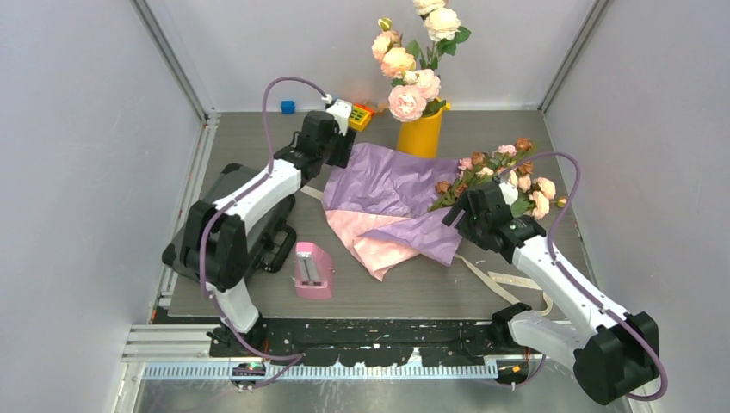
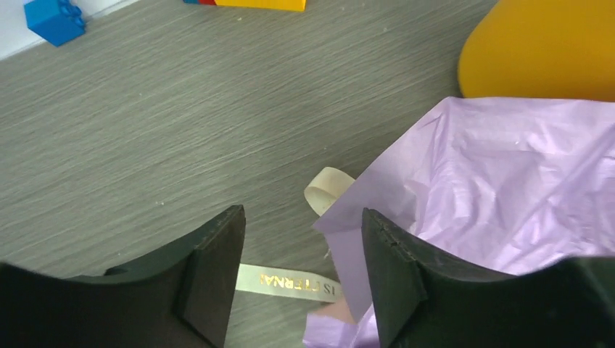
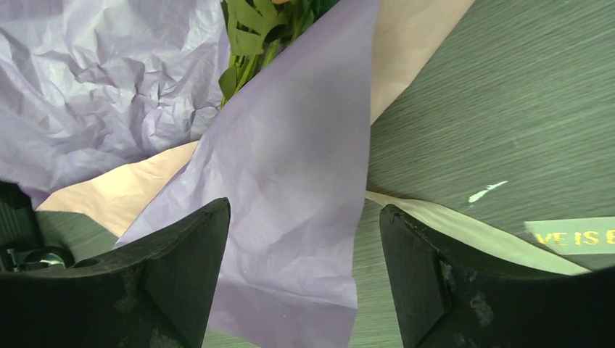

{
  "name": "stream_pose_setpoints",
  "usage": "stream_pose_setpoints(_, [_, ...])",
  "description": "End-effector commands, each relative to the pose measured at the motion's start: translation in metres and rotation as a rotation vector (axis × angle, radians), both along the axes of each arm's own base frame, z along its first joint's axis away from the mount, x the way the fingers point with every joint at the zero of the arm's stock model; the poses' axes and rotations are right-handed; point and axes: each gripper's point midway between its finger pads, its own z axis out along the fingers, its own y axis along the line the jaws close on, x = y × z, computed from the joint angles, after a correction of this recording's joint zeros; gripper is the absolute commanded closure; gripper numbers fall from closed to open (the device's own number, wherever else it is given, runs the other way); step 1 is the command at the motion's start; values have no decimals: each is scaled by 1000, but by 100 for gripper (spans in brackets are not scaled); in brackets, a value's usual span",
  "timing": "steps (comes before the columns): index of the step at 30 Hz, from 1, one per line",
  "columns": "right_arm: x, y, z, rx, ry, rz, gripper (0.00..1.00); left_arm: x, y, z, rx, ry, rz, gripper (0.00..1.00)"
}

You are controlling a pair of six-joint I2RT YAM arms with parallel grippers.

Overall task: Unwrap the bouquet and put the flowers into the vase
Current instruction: Unfold the wrapping paper at the center of the board.

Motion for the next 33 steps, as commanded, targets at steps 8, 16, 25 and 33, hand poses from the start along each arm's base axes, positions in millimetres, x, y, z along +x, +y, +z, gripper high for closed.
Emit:
stream_pose_setpoints(8, [15, -8, 76, -62, -175, 49, 23, -84, -60, 88, -319, -36, -133, 30])
stream_pose_setpoints(16, [50, 42, 81, 84, -208, 183, 36, -109, -110, 63, -435, 91, -255, 30])
stream_pose_setpoints(25, [75, 74, 14, 134, -70, 248, 41, -135, -131, -17, -509, 262, -237, 33])
stream_pose_setpoints(33, [65, 58, -33, 45, 34, 219, 41, -195, -162, -73, -466, 387, -274, 35])
